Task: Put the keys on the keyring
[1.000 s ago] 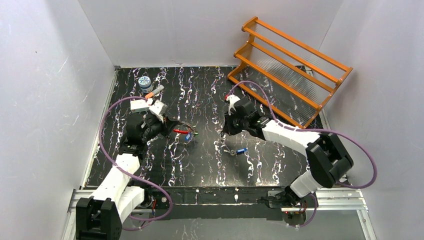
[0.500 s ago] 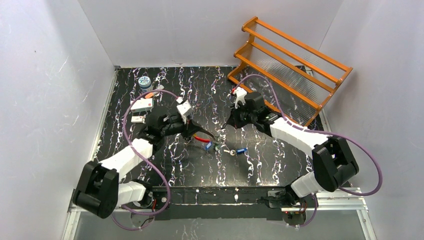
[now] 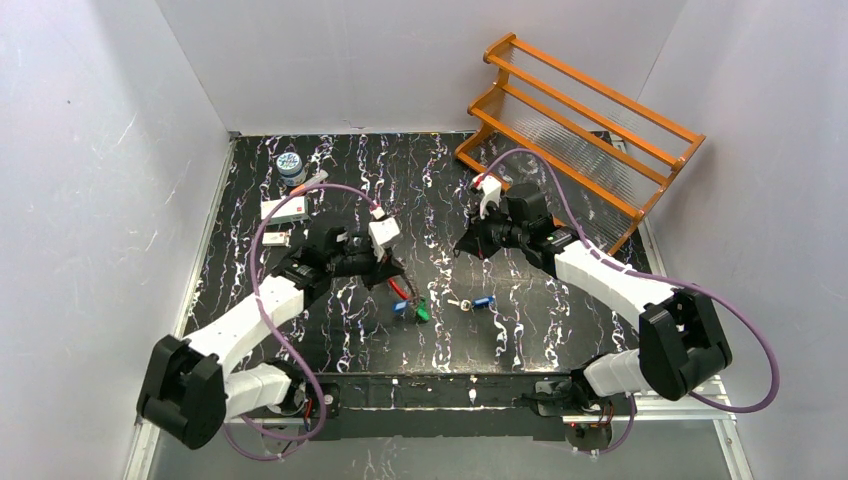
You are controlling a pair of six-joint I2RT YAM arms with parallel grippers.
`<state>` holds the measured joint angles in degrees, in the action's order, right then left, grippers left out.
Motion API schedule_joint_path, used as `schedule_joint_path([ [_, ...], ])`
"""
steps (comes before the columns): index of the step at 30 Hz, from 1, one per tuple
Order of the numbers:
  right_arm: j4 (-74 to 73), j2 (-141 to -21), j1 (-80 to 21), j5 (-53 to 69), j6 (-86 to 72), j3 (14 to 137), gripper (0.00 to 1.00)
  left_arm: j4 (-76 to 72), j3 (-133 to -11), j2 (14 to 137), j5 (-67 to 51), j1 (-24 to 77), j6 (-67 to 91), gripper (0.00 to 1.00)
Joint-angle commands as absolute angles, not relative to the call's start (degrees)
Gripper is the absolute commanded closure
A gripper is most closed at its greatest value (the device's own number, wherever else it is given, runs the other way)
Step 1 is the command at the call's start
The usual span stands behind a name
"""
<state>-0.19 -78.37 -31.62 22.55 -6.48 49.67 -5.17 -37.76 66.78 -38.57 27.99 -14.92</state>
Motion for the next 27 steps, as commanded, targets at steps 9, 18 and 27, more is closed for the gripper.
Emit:
schedule_joint_path([
  [9,3.05,-79.05,-31.63,29.79,-5.59,49.11,0.99,27.94,-47.28,63.66,-44.69,28.15,-44.05,1.0],
  [18,2.25,-79.73,-31.63,33.78,-6.42,46.9,0.99,4.67,-43.15,74.06,-48.8,31.11,-27.36,1.0],
  [27,2.21,-79.01,-31.64,38.37,-5.44,44.29,0.99,-17.77,-36.48,78.92,-43.78,36.1,-14.34,1.0],
])
